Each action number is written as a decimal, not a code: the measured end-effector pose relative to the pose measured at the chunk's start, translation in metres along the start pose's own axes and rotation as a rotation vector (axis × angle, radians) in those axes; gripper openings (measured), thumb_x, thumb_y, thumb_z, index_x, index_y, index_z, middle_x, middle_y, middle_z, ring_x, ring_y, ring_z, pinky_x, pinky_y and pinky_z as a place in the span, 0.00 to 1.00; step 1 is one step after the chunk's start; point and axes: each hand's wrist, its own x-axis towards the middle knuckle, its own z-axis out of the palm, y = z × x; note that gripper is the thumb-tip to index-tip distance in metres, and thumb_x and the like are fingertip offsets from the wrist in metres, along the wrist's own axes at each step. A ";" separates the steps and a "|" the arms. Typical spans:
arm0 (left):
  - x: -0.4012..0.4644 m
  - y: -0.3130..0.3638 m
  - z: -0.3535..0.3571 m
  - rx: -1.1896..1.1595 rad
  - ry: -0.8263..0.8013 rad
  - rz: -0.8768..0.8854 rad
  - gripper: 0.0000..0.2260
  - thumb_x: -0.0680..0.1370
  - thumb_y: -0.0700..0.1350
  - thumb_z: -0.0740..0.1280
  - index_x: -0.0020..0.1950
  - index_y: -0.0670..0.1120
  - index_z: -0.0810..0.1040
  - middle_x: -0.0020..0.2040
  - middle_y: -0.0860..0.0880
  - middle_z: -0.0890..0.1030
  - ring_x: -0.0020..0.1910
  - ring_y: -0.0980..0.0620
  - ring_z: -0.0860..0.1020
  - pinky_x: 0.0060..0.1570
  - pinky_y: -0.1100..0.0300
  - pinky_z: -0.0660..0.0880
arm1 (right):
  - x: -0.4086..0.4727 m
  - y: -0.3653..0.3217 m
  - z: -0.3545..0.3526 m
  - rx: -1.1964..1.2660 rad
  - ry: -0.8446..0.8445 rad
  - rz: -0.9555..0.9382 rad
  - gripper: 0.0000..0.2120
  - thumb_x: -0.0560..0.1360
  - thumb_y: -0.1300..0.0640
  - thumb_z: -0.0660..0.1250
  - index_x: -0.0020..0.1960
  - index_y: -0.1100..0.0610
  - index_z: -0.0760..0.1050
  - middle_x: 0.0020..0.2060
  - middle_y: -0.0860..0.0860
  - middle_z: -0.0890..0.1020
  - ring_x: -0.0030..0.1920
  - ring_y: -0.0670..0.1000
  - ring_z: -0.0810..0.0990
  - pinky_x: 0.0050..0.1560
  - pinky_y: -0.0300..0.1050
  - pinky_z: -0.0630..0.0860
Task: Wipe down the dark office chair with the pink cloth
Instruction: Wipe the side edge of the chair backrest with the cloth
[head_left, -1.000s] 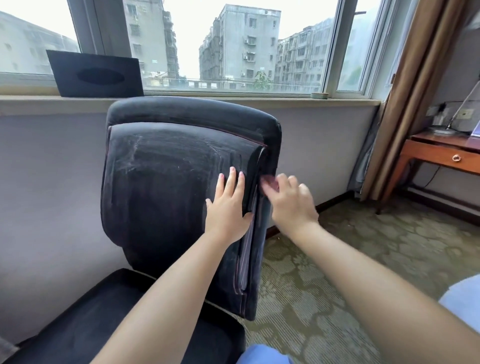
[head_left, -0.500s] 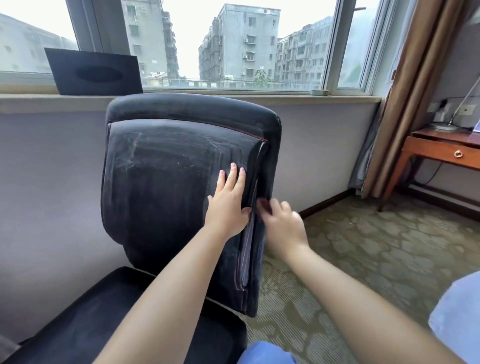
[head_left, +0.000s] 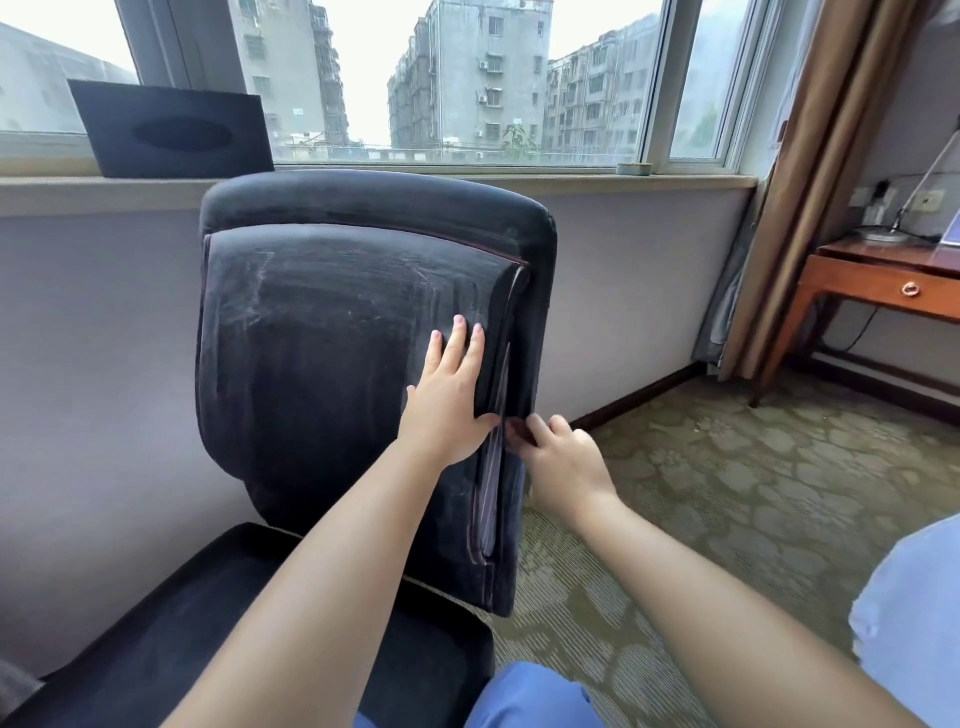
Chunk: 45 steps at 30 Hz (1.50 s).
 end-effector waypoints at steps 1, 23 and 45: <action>0.000 0.000 -0.001 -0.002 -0.005 0.001 0.45 0.74 0.49 0.71 0.77 0.53 0.39 0.77 0.57 0.37 0.76 0.51 0.37 0.68 0.38 0.62 | -0.001 0.001 -0.001 0.006 -0.002 -0.012 0.28 0.58 0.60 0.74 0.59 0.53 0.79 0.46 0.51 0.79 0.38 0.53 0.75 0.29 0.42 0.65; 0.000 -0.003 -0.004 -0.057 -0.027 0.019 0.46 0.74 0.46 0.71 0.77 0.54 0.39 0.77 0.57 0.36 0.76 0.51 0.37 0.69 0.37 0.60 | 0.054 0.008 -0.040 0.699 0.142 0.280 0.22 0.78 0.62 0.58 0.71 0.56 0.67 0.57 0.54 0.74 0.58 0.55 0.71 0.57 0.50 0.72; -0.008 -0.005 -0.012 0.089 -0.160 0.054 0.65 0.59 0.53 0.81 0.74 0.52 0.30 0.74 0.54 0.29 0.74 0.50 0.31 0.70 0.37 0.58 | 0.038 0.004 -0.037 0.729 0.171 0.402 0.20 0.77 0.59 0.58 0.67 0.49 0.72 0.56 0.50 0.75 0.57 0.52 0.74 0.56 0.51 0.74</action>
